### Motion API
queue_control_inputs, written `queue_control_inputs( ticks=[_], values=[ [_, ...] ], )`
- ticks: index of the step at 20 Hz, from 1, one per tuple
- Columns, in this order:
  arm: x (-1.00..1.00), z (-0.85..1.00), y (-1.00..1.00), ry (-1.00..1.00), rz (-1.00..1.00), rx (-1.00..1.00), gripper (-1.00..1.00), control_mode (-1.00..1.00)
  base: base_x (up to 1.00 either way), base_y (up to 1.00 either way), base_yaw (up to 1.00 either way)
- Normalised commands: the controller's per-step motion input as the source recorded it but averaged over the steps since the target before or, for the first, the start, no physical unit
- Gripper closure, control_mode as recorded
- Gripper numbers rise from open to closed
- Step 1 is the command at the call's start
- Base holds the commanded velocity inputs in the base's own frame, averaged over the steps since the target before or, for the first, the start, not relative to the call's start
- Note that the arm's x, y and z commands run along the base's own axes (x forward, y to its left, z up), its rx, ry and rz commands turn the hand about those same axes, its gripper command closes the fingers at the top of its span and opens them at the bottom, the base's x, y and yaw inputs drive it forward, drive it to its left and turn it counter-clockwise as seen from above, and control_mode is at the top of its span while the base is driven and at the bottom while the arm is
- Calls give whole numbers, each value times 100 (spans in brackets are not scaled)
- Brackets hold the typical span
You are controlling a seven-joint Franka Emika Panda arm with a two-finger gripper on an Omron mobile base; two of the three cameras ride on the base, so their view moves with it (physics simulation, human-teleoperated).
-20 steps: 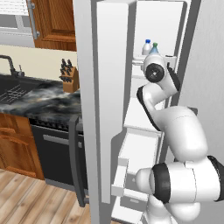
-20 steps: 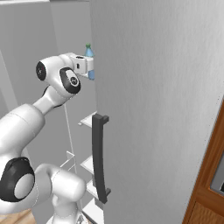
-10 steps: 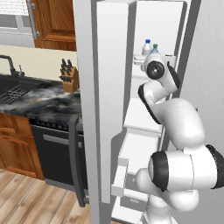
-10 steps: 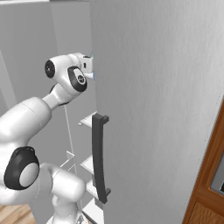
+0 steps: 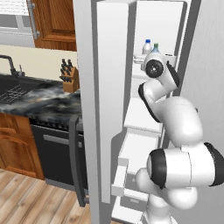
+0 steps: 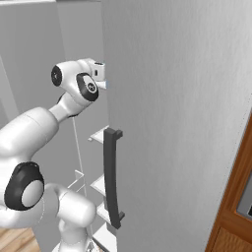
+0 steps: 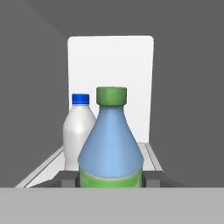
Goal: Take the bottled waters from the counter and place them in the freezer to freeze. Close the freezer door after placing the bottles.
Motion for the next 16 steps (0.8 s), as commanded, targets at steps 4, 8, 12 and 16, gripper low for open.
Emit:
queue_control_inputs(
  ticks=[4,8,12,16],
  values=[
    [28,-8,-9,0,0,0,100,-100,0,0,0],
    [31,0,0,0,0,0,100,-100,0,0,0],
    [28,0,0,0,0,0,100,-100,0,0,0],
    [21,0,-1,0,0,0,100,-100,0,0,0]
  ],
)
